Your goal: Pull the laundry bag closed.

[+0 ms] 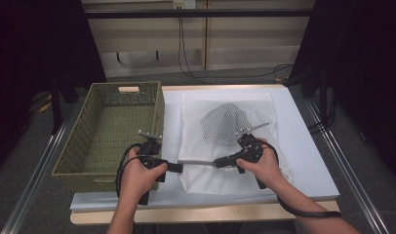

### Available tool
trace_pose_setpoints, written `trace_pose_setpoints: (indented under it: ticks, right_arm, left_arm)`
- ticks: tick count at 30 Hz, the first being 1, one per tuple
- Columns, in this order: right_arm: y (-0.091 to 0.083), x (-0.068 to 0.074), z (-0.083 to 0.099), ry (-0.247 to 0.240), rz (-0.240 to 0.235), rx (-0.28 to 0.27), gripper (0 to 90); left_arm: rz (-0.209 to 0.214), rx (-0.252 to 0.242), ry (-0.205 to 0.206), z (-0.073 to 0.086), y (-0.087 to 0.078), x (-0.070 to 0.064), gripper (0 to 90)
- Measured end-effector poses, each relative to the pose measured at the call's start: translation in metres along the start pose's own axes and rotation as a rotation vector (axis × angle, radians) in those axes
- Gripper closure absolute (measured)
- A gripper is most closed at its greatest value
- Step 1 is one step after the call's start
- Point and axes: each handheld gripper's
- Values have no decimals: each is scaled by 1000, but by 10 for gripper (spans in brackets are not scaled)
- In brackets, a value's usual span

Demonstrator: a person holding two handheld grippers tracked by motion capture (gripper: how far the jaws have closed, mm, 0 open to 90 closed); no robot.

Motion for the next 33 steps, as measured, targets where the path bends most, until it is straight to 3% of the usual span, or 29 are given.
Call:
trace_pose_setpoints:
  ticks: [6,8,15,16,21,23,27,28,30,33]
  right_arm:
    - [-4,-2,3,8,-5,-11,875]
    - [-5,-3,3,3,15,-4,875]
    - [-13,-9,8,21,18,-12,875]
    - [-14,-10,8,24,19,-12,875]
    - [-18,-13,10,32,18,-16,875]
    - [-20,-13,11,29,28,-15,875]
    - [-25,-17,14,36,33,-19,875]
    - [-27,-17,15,37,33,-22,875]
    - [-29,-17,16,38,33,-24,875]
    - [-32,-17,17,34,40,-27,875]
  left_arm:
    - [-9,3,15,0,0,0,881]
    - [-1,2,-2,0,-1,0,882]
    - [-1,3,-11,0,-1,2,881]
    - [1,-11,-28,0,-1,1,882]
    - [-5,1,-6,0,-1,4,881]
    - [-6,-11,-24,0,-1,3,881]
    - [-7,4,-5,0,-2,4,881]
    - [-2,-5,-21,0,-1,3,881]
    - [2,5,-7,0,-1,5,881]
    - [1,0,-20,0,-2,4,881]
Point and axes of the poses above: each handheld gripper's, and its own axes: y roughly forward along the jaws, z roughly out of its underside, x roughly to its left, and after that the axes turned 6 degrees about -z, right-handed
